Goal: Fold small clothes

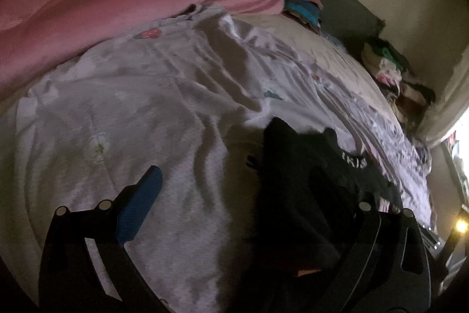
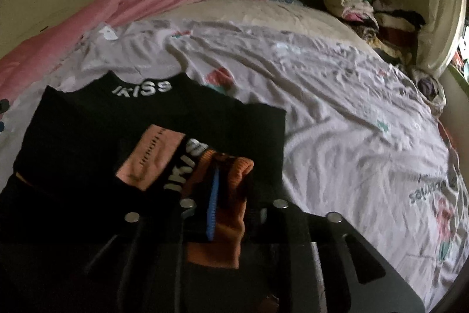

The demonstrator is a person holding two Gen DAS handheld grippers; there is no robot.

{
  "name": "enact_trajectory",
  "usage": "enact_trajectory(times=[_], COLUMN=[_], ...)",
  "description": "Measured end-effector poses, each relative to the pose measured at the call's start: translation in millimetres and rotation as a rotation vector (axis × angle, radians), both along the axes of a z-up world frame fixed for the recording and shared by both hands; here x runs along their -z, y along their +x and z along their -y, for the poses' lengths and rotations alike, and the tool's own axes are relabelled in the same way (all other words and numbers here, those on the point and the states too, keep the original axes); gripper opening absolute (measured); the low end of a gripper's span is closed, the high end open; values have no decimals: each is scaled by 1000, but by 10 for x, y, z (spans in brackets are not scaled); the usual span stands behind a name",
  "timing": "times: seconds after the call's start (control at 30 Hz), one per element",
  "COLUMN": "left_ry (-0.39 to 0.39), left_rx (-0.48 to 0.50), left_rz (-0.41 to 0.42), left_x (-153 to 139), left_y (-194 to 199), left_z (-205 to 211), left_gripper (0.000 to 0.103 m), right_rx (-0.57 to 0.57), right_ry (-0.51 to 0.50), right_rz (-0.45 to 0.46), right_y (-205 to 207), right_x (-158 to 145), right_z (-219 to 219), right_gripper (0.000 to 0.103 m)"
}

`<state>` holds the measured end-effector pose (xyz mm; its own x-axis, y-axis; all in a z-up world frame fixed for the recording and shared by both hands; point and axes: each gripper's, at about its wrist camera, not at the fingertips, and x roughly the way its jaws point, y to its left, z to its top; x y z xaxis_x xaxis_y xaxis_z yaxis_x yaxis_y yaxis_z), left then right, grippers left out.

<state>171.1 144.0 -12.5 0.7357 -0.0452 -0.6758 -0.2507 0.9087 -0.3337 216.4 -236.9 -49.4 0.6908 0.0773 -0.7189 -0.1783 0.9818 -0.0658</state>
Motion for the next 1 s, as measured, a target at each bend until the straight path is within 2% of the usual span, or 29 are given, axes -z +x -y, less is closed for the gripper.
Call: enact_trajectory(times=[0.03,0.1,0.13,0.2,0.27,0.37,0.4,0.47,0.5,0.53,0.6,0.67,0.77,0.97,1.0], left_ry=[16,38,36,48,67,6,-2,34,51,65,40,32,51,84,82], left_rx=[18,87,121,179,230,320,340,359,353,338,318,302,301,309,310], left_rz=[4,15,18,17,16,9,1,-44,-74,-124,-161,-167,-171,-171,-171], left_x=[-10,-25,-18,4,28,105,135,236,285,373,448,434,426,437,439], left_y=[20,69,107,181,248,358,390,466,492,524,540,510,470,463,459], left_z=[57,261,343,523,675,829,869,949,961,937,831,778,762,818,818], left_gripper=[93,93,91,80,54,38,36,35,35,29,24,23,23,23,23], right_rx=[6,15,16,24,30,40,43,46,42,42,34,18,9,81,90], right_ry=[12,40,53,65,73,99,111,126,126,110,117,153,142,-42,-56], right_rz=[-8,-15,-19,-31,-43,-61,-66,-74,-76,-77,-62,-26,44,8,0], right_y=[-5,-14,-20,-3,21,52,59,73,78,77,55,-2,-71,0,4], right_x=[15,18,21,37,64,93,106,126,133,136,97,-3,-129,41,65], right_z=[28,68,83,109,126,149,156,162,156,138,127,131,122,46,47], right_gripper=[45,60,60,60,60,60,60,57,39,26,18,16,15,16,20])
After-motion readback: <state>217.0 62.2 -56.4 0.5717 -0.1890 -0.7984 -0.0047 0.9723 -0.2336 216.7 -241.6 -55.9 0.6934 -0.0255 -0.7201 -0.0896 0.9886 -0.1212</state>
